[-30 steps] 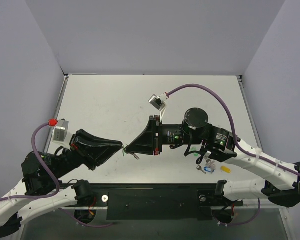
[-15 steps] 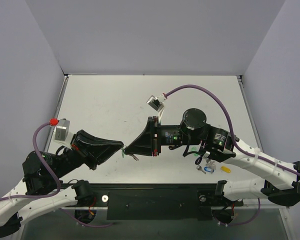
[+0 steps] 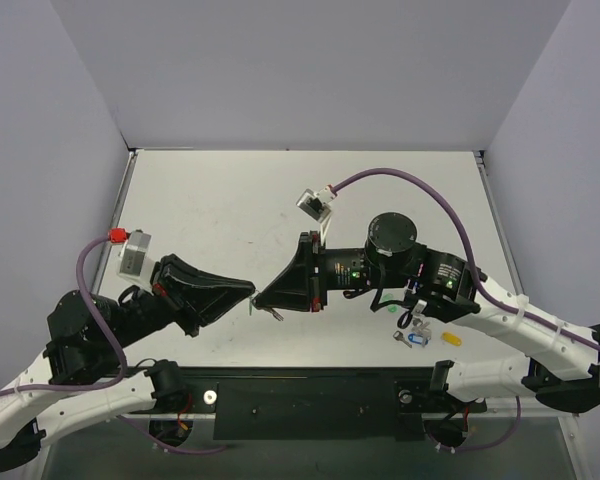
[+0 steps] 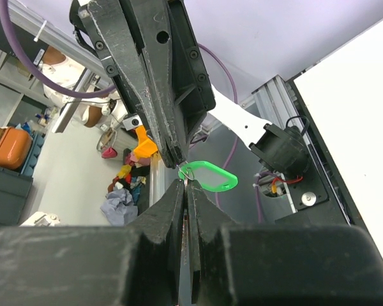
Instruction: Remove the keys from the keyring
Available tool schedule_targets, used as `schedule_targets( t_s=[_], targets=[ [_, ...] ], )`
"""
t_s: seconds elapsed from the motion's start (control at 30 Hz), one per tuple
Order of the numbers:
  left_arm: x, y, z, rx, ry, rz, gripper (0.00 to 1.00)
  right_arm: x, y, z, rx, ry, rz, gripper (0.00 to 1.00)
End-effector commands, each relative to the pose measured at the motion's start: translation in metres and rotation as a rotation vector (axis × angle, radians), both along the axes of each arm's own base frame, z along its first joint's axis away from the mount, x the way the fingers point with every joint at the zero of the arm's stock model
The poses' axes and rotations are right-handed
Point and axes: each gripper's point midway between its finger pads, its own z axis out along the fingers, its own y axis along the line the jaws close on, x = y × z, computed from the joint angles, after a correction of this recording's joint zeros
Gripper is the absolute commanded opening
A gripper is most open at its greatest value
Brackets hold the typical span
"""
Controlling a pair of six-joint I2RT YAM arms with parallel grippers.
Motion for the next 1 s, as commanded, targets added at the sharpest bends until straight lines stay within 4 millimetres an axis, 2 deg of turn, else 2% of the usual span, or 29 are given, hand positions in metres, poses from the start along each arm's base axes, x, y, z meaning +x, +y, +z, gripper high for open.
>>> schedule_targets(
  t_s=[0.0,0.2,0.53,0.7,0.83,0.97],
  targets=[
    [-0.005,-0.018,-0.019,0.120,0.001,-0.063,0.00,0.002,0.001,0.024,0.057,-0.057,-0.013,0.00],
    [-0.007,-0.030,-0.030,0.175,0.007,-0.103,0.00,0.002,0.001,0.025,0.053,-0.061,-0.013,0.00],
    [-0.008,-0.033,-0.038,0.212,0.018,-0.116,0.00,0.003,-0.001,0.025,0.045,-0.071,-0.020,0.00],
    [-0.002,-0.029,-0.033,0.190,0.027,-0.080,0.00,0.003,-0.001,0.022,0.041,-0.069,-0.022,0.00],
    [0.013,-0.023,-0.031,0.168,0.056,0.014,0.00,0.004,-0.001,0.020,0.038,-0.067,-0.026,0.00],
    [0.020,-0.014,-0.031,0.156,0.073,0.069,0.00,0.004,-0.002,0.016,0.032,-0.064,-0.028,0.00]
  ],
)
